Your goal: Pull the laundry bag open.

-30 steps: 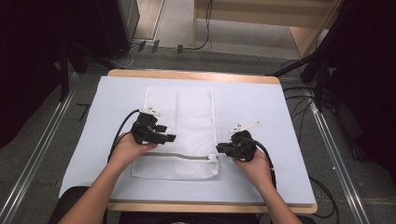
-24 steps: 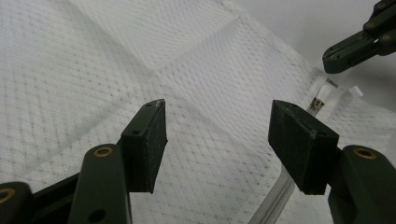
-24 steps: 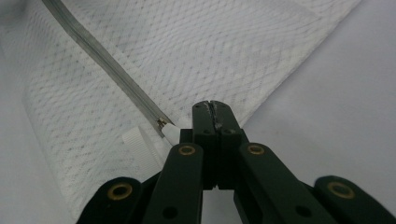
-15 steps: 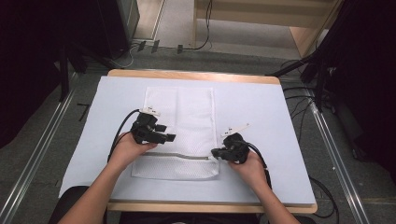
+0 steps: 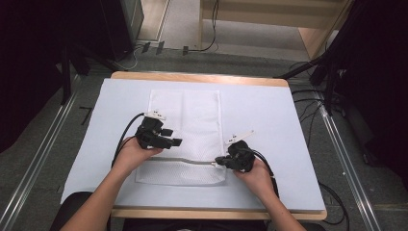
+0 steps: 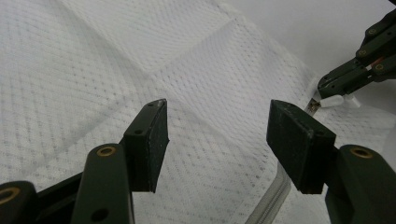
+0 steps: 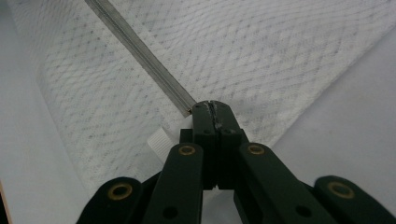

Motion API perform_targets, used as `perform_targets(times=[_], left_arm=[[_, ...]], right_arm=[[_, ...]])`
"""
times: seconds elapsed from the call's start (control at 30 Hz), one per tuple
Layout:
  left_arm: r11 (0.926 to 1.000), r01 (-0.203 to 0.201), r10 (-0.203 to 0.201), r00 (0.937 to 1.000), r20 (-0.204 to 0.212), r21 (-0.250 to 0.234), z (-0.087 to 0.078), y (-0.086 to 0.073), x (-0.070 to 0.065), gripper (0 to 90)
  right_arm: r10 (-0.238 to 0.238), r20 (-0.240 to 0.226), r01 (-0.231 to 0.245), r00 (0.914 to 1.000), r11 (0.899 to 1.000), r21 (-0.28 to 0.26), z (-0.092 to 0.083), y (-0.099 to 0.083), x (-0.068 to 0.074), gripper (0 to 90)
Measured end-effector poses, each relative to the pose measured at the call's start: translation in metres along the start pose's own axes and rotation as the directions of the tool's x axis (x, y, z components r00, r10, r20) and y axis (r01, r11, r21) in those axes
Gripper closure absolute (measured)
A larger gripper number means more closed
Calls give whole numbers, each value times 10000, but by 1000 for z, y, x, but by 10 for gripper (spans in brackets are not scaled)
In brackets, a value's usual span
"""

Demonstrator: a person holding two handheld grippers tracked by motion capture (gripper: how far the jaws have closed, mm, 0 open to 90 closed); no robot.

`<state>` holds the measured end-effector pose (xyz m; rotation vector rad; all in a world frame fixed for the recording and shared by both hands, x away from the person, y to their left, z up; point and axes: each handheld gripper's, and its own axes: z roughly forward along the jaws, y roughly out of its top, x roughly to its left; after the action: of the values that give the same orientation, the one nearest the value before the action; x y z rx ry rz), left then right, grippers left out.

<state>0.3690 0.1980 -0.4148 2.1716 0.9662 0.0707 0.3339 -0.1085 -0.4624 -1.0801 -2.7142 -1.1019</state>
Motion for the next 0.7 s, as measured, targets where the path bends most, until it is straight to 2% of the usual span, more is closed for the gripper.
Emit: perform_targets(times=[0.3,0.4,0.57,0.7], left_arm=[[9999,-159,158,9998,156,32,4,1,-8,418],[9998,-174,174,9995,266,30,6,1,-11,428],[9994,-354,351,9984,446,58,12,2,-21,453],[9989,-429,417,9969,661,176,18,3,-28,476]], right_arm=[[-308,-134,308,9994,9995,-49,5,4,9,900],[-458,-23,457,9989,9989,-48,5,4,11,900],[-549,105,551,9984,9983,-204,1,4,8,900],[-526,163,527,9985,9986,-57,1,2,6,900]])
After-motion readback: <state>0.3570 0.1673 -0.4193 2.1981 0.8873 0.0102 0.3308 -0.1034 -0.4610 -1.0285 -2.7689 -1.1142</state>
